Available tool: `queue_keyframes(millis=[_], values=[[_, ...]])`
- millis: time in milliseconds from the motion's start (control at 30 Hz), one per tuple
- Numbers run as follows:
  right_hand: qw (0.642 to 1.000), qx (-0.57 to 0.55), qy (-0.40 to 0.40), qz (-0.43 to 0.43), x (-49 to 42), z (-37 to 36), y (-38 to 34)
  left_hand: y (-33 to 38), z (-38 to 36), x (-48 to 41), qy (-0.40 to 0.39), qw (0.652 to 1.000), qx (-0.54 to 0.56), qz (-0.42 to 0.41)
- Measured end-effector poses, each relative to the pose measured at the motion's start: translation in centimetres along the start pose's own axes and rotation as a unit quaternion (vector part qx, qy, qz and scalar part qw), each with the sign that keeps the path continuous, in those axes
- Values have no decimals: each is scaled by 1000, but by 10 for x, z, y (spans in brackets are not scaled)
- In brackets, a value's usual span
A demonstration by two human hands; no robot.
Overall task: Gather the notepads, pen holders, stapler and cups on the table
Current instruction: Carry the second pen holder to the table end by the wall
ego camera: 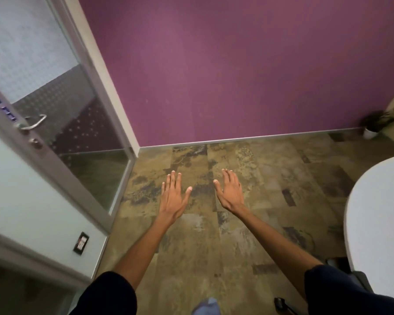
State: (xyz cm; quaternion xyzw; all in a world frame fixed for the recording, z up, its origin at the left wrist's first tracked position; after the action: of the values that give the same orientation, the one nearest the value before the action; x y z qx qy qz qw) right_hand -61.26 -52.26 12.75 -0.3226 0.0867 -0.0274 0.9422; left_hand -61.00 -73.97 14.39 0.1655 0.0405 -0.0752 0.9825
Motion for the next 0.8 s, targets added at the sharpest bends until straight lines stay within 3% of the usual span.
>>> queue_keyframes(millis=[467, 567, 800], values=[[990, 90, 67, -86, -209, 39, 101, 70, -61, -288, -45, 988, 14, -144], [983, 95, 96, -126, -241, 57, 124, 93, -72, -342, -48, 981, 3, -188], [959, 73, 117, -247, -274, 86, 196, 162, -124, -402, -139, 961, -6, -241]])
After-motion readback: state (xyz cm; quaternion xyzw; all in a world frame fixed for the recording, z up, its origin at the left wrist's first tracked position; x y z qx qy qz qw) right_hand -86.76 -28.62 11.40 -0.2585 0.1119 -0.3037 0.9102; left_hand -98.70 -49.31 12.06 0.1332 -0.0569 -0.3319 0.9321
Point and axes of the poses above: each hand's wrist, its own x-axis away from the middle knuckle, its own z-axis out of the back of the hand, y = z × x, the point moved 3 cm from there along -x, towards the middle knuckle, and after that the axes turned 1 degree about -y, right-handed, at the moved point
